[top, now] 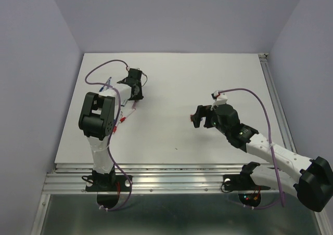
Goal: Open the pen caps
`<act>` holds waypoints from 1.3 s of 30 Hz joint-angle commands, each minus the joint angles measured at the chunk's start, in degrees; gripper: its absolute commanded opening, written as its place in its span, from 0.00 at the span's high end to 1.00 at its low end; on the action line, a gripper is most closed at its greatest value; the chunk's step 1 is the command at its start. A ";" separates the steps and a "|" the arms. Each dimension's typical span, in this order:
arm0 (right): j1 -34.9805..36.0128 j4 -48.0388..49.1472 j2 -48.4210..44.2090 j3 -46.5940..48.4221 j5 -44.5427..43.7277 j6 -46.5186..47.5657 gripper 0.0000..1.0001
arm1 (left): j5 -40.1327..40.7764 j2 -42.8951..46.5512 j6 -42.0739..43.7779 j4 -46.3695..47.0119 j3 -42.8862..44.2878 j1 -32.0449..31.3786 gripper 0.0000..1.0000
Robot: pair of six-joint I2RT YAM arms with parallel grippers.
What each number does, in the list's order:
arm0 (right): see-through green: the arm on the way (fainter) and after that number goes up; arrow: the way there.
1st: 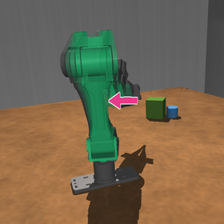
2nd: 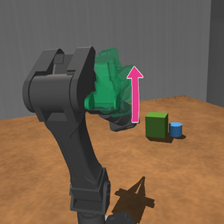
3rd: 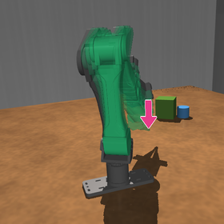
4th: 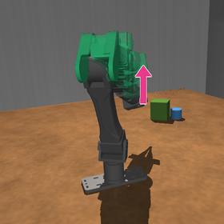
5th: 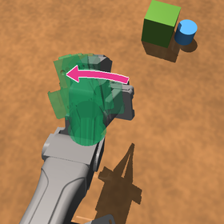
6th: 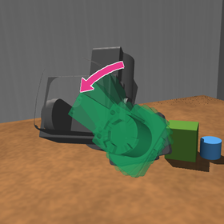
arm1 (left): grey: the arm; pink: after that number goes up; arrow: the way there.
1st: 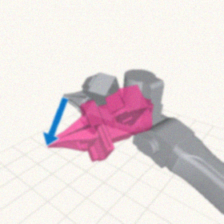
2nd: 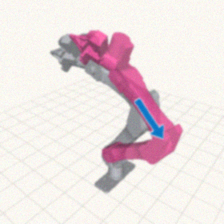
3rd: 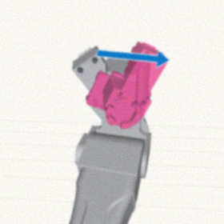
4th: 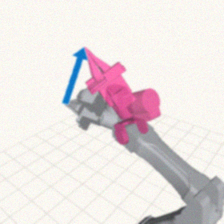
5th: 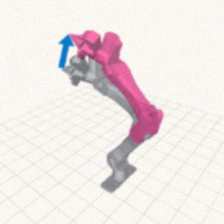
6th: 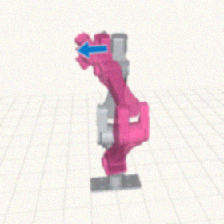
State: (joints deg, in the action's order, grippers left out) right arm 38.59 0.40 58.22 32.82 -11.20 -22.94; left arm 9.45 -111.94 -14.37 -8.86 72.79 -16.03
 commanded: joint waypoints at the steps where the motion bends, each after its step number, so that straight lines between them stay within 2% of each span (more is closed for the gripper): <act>1: -0.36 1.18 0.23 -0.39 -0.93 -0.44 0.00 | -2.07 -3.37 1.54 -3.35 1.38 -0.05 0.67; 5: -0.36 1.00 0.14 -0.12 -1.02 -0.44 0.00 | -2.68 -4.16 2.94 -4.23 2.53 -0.05 0.84; 8: -0.36 0.83 0.05 -0.12 -0.84 -0.44 0.00 | -2.51 -4.69 3.12 -4.76 3.40 -0.05 1.00; 12: -0.36 0.74 -0.30 -0.03 -0.75 -0.35 0.00 | -4.96 -3.90 3.91 -4.41 4.28 -0.14 1.00; 19: -0.36 1.09 -0.82 1.72 1.62 -1.40 0.00 | -9.19 8.02 4.70 0.06 4.12 -2.16 1.00; 20: -0.36 1.09 -0.91 2.07 3.01 -2.10 0.00 | -12.76 9.79 4.70 1.12 3.24 -2.51 1.00; 24: -0.36 2.05 -1.61 3.04 8.20 -3.95 0.00 | -17.54 17.80 4.18 5.87 -3.26 -5.41 1.00; 29: -0.36 9.60 -2.84 1.90 15.24 -6.59 0.00 | -22.62 27.03 1.46 12.19 -14.24 -10.86 1.00; 34: -0.36 16.46 -1.80 2.16 15.68 -10.80 0.00 | -28.43 34.23 -3.46 20.35 -23.90 -17.70 1.00; 39: -0.36 17.61 2.50 4.62 14.81 -14.76 0.00 | -27.82 37.40 -4.52 22.66 -26.39 -22.46 1.00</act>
State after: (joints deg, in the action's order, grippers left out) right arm 38.59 12.49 58.46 33.30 3.18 -33.95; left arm -16.19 -78.76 -16.88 7.42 47.11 -35.83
